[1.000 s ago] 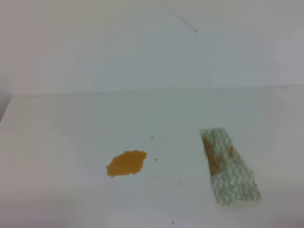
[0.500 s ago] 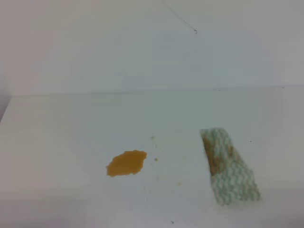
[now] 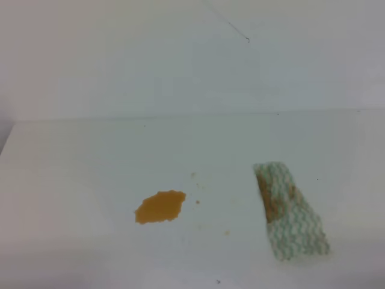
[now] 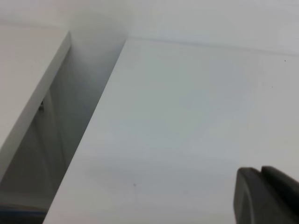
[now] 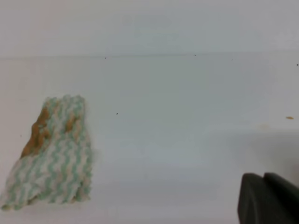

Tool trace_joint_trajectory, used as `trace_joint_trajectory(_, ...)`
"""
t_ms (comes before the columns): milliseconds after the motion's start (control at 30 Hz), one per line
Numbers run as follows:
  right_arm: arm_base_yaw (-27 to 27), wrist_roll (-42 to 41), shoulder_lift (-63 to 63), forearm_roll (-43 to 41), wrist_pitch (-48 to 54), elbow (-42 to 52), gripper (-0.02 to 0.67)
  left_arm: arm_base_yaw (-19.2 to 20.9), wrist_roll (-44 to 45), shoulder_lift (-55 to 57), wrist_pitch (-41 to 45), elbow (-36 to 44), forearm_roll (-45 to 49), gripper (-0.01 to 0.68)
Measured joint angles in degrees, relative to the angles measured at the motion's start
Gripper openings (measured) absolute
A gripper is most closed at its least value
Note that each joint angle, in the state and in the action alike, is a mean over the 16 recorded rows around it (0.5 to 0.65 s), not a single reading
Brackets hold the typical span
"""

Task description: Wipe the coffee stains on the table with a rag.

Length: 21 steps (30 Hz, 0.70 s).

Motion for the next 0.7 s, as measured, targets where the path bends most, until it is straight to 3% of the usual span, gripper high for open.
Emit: trace_joint_trajectory(700, 0.0, 6.3, 0.0, 10.0, -24.6, -1.4, -0.001, 0.0, 0.0, 0.5, 0.1, -0.1, 0.0, 0.001)
